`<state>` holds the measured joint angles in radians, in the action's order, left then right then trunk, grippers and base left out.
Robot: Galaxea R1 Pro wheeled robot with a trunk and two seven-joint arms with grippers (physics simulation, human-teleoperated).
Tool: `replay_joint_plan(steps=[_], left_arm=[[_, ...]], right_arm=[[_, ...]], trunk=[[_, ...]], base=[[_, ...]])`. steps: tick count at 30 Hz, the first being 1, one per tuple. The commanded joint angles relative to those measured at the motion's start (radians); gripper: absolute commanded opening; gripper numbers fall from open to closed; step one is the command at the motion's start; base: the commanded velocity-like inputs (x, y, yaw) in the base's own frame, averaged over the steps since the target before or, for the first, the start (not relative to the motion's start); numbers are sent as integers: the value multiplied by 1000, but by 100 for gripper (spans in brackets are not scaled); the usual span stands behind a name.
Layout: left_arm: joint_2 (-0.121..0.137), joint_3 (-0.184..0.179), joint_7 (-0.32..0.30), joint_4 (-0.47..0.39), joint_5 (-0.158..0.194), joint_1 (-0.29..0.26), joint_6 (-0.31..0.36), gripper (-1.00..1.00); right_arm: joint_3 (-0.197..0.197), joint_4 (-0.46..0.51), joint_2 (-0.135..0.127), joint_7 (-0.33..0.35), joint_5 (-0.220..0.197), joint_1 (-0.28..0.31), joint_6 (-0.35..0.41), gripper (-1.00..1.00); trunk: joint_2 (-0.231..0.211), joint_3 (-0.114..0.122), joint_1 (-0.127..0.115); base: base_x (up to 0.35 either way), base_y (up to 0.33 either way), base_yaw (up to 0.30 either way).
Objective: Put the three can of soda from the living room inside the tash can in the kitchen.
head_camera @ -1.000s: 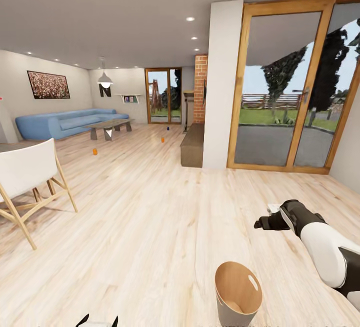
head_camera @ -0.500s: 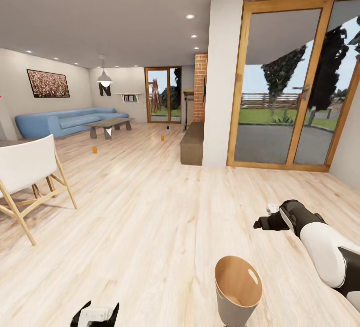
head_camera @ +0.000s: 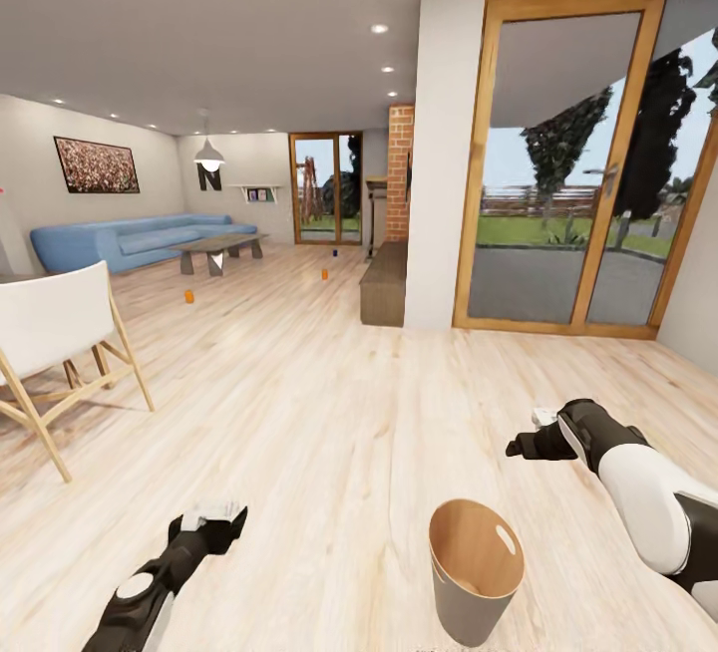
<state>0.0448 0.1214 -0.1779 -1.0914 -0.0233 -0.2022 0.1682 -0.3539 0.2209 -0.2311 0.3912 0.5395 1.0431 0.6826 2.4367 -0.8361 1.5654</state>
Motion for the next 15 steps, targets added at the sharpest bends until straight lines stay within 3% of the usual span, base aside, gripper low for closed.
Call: replay_joint_plan(steps=[1, 9, 15], left_arm=[[2, 0, -1, 3, 0, -47, 51, 100], [5, -1, -7, 14, 1, -170, 191, 100], [6, -1, -19, 77, 0, -234, 284, 100]], right_arm=[[0, -1, 0, 0, 1, 0, 0, 100], [0, 0, 0, 0, 4, 0, 1, 100], [0, 5, 1, -1, 1, 0, 7, 100]], trunk=[[7, -3, 4], [63, -28, 35], [65, -51, 37]], base=[[0, 0, 0], [0, 0, 0], [0, 0, 0]])
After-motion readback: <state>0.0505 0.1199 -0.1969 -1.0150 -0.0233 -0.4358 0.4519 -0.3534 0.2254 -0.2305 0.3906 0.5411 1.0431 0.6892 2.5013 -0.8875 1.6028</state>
